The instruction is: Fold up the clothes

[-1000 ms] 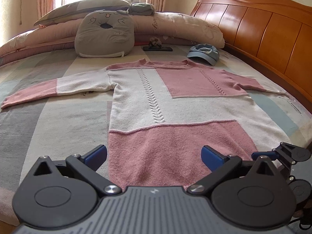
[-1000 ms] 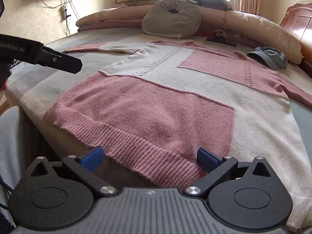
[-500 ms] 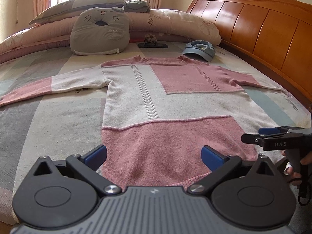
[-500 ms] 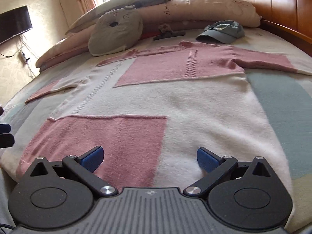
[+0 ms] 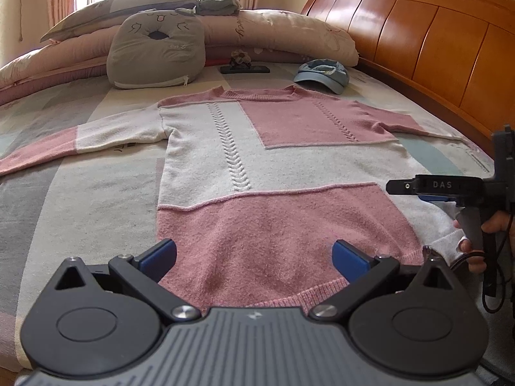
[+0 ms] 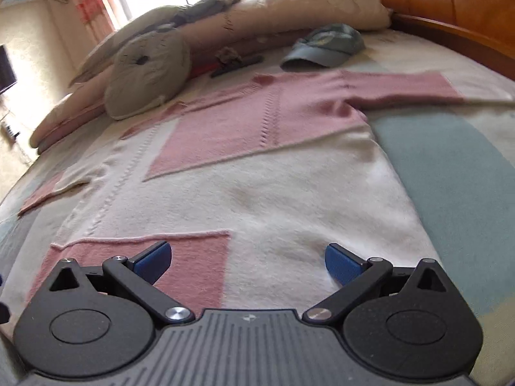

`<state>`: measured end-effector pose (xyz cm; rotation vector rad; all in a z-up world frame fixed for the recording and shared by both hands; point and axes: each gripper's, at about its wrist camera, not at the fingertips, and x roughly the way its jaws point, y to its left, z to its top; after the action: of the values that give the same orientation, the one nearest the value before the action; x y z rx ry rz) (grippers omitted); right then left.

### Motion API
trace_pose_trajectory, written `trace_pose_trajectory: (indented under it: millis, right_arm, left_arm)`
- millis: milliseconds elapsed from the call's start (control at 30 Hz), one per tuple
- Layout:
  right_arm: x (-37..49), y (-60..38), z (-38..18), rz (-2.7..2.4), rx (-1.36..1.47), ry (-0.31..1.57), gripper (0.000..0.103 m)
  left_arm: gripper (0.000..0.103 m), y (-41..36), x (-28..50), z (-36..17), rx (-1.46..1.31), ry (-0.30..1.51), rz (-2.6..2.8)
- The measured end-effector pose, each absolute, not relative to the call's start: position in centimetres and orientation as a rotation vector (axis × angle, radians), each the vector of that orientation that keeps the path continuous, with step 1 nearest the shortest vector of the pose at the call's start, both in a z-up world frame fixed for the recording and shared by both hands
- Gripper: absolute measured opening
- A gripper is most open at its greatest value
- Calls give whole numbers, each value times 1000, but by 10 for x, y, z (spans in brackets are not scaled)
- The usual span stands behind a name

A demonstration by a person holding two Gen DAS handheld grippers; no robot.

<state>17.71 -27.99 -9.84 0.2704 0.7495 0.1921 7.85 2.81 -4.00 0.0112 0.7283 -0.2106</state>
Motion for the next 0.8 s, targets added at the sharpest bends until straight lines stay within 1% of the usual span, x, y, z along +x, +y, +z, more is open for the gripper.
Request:
trace_pose_trajectory:
  millis: [100,200,467,533,633,800]
  right_arm:
    - [162,-292,-100,128,254,715,103]
    - [152,-288,-93,75,200,731,103]
    - [156,-230,-89,278,36,743,103]
    - [158,-218,-98,258,-14,781,103]
    - [141,-211,-103,227,-87,746,103]
    - [115,-218,-111,184,-43,673,103]
  left_arm:
    - [102,28,82,-43,2,743,-206]
    - [102,23,85,-46,3,748,-212]
    - [102,19,81,-45,29,747,-222]
    - [102,22,81,-44,23,747,-215]
    - [102,24,82,-45,15,754,-209]
    - [102,17,85,-49,18,769,-233]
